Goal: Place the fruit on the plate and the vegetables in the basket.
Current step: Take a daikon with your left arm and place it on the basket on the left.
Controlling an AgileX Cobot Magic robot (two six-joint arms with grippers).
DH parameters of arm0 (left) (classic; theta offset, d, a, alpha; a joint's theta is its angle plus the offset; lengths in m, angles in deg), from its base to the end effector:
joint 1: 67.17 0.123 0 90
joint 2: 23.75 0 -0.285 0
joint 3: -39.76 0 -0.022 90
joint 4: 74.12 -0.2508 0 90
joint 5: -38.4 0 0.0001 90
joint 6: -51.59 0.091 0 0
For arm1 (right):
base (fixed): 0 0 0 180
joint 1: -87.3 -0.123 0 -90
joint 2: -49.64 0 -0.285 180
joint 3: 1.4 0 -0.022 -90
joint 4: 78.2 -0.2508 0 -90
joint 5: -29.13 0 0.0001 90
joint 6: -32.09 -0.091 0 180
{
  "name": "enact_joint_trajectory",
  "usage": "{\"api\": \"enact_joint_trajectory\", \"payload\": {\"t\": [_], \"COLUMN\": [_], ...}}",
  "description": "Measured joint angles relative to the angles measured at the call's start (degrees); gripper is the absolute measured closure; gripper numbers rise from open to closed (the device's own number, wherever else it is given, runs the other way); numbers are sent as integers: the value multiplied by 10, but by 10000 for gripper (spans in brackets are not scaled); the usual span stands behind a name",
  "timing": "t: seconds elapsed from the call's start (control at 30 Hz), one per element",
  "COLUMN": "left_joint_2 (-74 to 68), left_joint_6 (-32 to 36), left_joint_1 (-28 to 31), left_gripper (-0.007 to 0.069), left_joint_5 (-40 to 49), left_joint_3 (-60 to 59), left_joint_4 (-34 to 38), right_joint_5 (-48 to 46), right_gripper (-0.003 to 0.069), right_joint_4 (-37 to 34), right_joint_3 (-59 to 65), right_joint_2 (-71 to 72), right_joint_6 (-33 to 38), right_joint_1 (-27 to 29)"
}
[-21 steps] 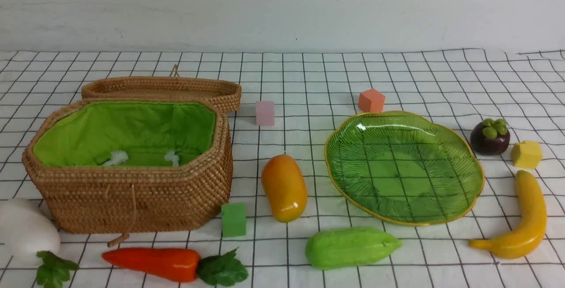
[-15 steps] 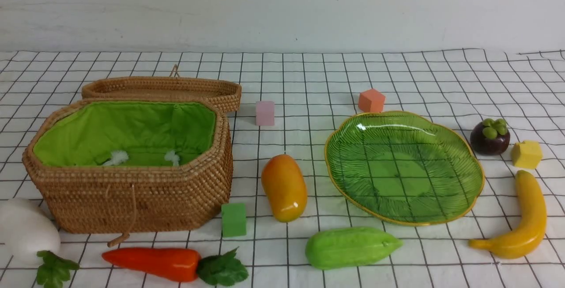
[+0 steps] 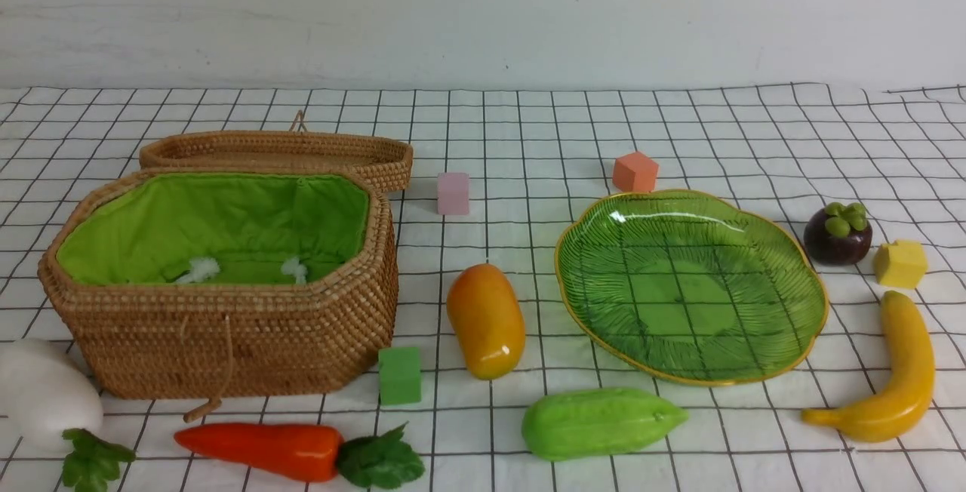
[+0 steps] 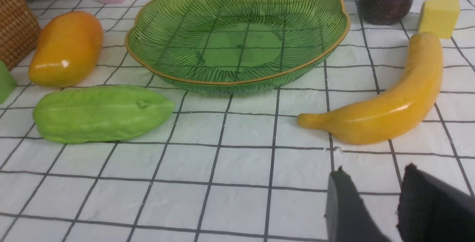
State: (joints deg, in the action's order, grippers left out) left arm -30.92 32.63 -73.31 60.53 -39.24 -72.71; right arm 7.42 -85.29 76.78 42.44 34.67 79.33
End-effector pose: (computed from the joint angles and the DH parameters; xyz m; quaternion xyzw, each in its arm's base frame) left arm 0.0520 -0.0064 0.1686 -0.0970 0.8047 -0.1374 0.5694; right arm 0.0513 0.0114 0.1743 -0.0413 0.8024 0.0804 0.5899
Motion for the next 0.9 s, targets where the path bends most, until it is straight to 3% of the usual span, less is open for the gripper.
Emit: {"api": "enact_joint_trajectory", "payload": {"t": [0.17,0.4,0.47,0.57,0.67,0.9], "left_joint_2": [0,0,0,-8,-69,-277], "left_joint_6": [-26,-134,-143,-141,-96,6], "left_joint_1": [0,0,0,0,0,0], "left_gripper": [386,393,405,512,621,638], "left_joint_5": [-57,-216,-213,-110,17,236], "left_joint_3": [0,1,6,76,166,334], "left_joint_4": [34,196,209,210,172,127], "right_joint_5": [0,0,0,0,0,0], "right_gripper": [417,417,417,417,417,417], "right_joint_4": [0,0,0,0,0,0], "right_joint_3": [0,0,0,0,0,0], "right_joint_2": [0,0,0,0,0,0], "right_joint_6": [0,0,0,0,0,0], "right_joint_1": [0,0,0,0,0,0]}}
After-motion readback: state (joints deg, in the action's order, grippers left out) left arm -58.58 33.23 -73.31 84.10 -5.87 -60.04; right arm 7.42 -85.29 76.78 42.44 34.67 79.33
